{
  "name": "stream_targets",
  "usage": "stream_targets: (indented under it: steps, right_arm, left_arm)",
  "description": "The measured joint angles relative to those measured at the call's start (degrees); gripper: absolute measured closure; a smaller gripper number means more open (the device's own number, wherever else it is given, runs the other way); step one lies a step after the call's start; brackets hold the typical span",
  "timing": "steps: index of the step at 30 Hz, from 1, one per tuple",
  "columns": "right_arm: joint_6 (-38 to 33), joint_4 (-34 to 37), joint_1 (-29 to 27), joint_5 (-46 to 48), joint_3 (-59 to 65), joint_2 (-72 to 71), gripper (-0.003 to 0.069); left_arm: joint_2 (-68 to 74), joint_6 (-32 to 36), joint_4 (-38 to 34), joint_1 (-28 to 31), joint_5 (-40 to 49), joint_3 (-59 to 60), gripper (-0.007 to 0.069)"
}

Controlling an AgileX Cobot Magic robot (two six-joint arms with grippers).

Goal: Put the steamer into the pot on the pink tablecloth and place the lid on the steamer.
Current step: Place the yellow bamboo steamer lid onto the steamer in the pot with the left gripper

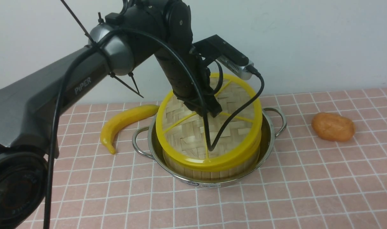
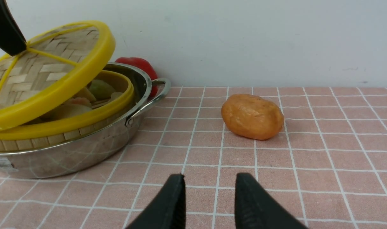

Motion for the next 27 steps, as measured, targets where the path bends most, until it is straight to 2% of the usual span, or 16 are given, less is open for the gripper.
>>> stream_targets:
  steps: [27]
  right_arm:
    - [0.05,0.00,0.00,0.00,0.00,0.00,0.0419]
  left_arm:
    - [2.36,1.97,-0.22,0.00,-3.74,0.00,0.0508]
